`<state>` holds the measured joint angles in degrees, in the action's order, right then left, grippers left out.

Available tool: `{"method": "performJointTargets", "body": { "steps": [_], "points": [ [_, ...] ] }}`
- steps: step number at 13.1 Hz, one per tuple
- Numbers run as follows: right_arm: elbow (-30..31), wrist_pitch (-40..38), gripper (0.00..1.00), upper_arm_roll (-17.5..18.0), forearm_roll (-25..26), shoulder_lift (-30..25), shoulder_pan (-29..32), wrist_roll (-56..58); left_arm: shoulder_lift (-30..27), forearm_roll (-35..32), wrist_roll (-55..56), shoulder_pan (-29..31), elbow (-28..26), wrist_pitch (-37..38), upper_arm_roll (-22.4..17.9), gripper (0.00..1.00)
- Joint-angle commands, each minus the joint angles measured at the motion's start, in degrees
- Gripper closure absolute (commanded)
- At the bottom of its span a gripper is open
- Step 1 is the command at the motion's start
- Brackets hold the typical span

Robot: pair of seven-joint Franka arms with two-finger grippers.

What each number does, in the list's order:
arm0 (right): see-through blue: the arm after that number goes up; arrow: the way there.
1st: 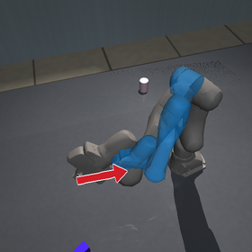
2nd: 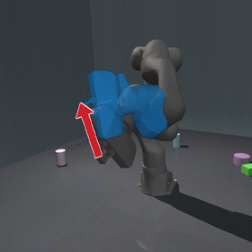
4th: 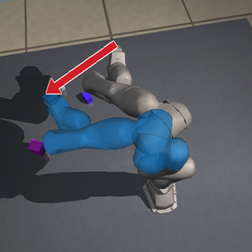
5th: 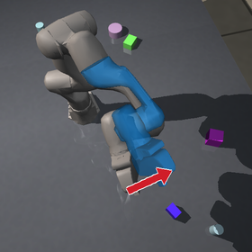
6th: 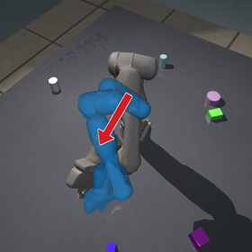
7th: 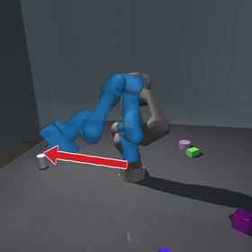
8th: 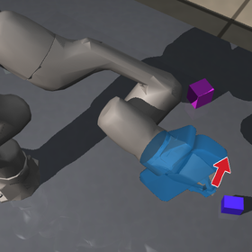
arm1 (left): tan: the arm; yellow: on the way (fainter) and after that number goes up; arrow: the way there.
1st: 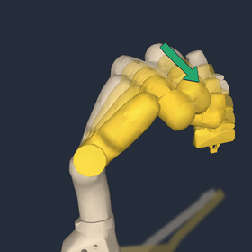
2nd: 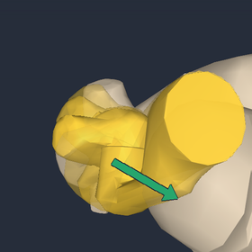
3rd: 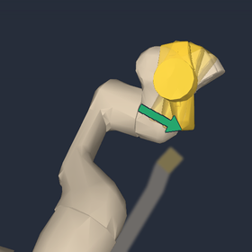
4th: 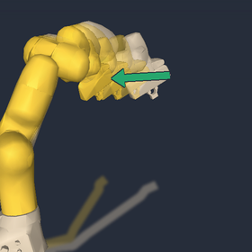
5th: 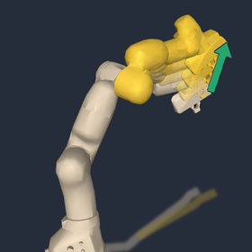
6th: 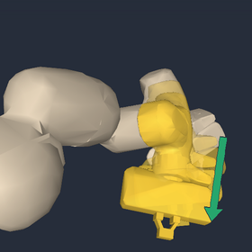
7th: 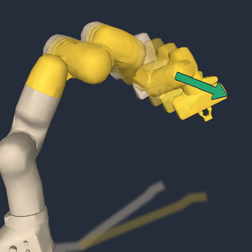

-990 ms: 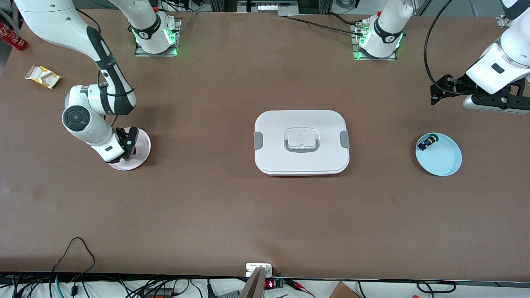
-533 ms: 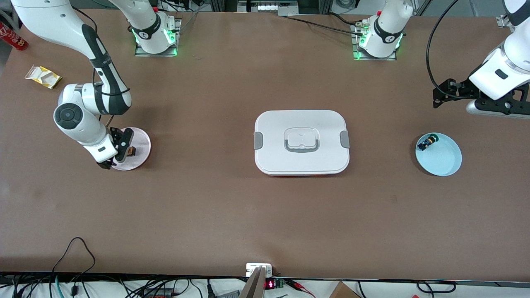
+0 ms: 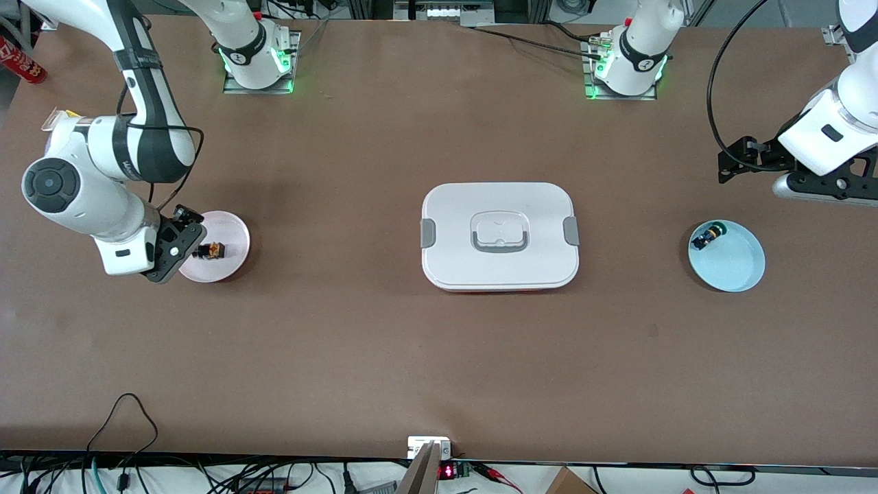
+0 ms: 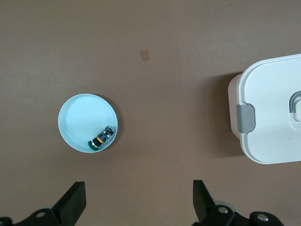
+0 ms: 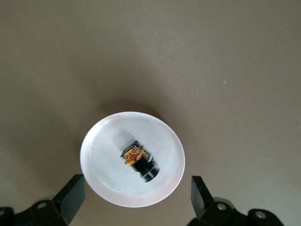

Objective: Transfer orange switch to right arm and place
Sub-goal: 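Lower the switch onto the white plate and open the right gripper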

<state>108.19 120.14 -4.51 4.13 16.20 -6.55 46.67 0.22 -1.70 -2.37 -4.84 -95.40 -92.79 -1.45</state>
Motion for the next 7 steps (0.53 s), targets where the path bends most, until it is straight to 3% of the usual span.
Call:
{"method": "performJointTargets", "body": {
  "steps": [1,4,7],
  "points": [
    [-0.70,-5.33,0.00,-0.06,-0.88,-1.16,-0.47,-12.43,1.01,-0.94,0.62,-0.34,1.97,1.47,-0.30,0.00],
    [-1.84,-12.27,0.00,-0.06,-0.88,-2.83,-3.54,-31.13,1.01,-1.02,0.62,-0.34,1.97,1.65,-0.31,0.00],
    [-3.94,-19.65,0.00,0.03,-0.88,-5.03,-5.13,-41.20,1.01,-1.02,0.62,-0.25,1.97,1.56,-0.31,0.00]
  ]
}}
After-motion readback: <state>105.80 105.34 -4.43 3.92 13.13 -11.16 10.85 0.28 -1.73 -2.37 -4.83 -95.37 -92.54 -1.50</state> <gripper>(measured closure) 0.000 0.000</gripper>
